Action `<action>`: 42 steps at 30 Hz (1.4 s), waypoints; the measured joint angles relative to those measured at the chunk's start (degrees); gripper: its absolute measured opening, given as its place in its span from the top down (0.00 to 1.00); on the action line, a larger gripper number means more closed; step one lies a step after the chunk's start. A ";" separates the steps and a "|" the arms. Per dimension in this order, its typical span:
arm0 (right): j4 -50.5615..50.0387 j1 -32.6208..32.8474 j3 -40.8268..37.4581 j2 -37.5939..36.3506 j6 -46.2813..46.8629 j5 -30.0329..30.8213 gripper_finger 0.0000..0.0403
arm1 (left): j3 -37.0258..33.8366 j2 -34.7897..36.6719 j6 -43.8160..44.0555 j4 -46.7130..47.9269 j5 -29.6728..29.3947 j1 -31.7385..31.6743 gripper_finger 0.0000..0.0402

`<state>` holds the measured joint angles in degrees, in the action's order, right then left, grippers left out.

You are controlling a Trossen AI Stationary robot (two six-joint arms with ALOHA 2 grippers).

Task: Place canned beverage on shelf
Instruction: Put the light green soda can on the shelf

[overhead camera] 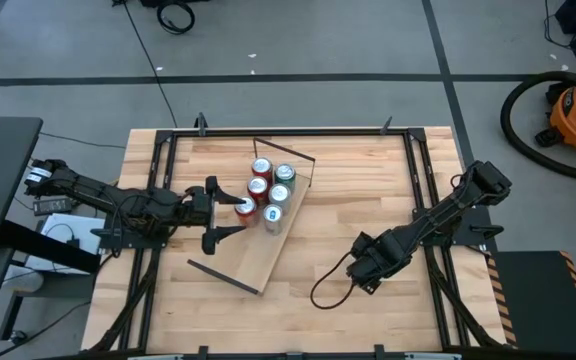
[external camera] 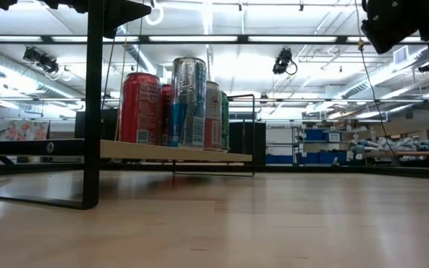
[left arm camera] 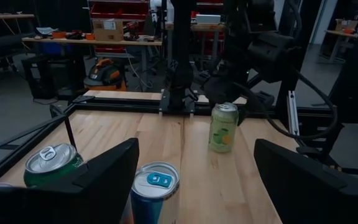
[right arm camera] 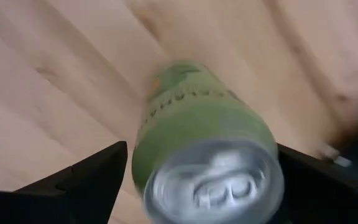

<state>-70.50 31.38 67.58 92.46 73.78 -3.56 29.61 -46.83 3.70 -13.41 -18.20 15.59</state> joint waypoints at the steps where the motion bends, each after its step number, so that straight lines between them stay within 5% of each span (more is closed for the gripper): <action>1: 1.87 0.02 -0.92 -0.38 0.04 0.05 0.06 | 0.00 0.00 0.00 0.02 0.00 0.00 0.18; 14: 11.76 -1.20 -7.63 -2.21 -2.99 -0.71 0.20 | 0.00 0.00 0.44 0.09 0.05 0.01 0.18; 21: 11.64 -3.94 -3.08 -2.18 -10.64 3.99 0.23 | 0.00 -0.02 1.20 1.81 7.48 0.05 0.18; 42: 19.42 -9.66 16.29 4.09 -37.83 20.81 0.20 | 3.35 -7.15 2.23 6.64 7.58 0.11 0.18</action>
<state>-51.09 21.72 83.87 96.54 35.95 17.25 32.95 -53.98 5.93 -6.77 -10.61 15.70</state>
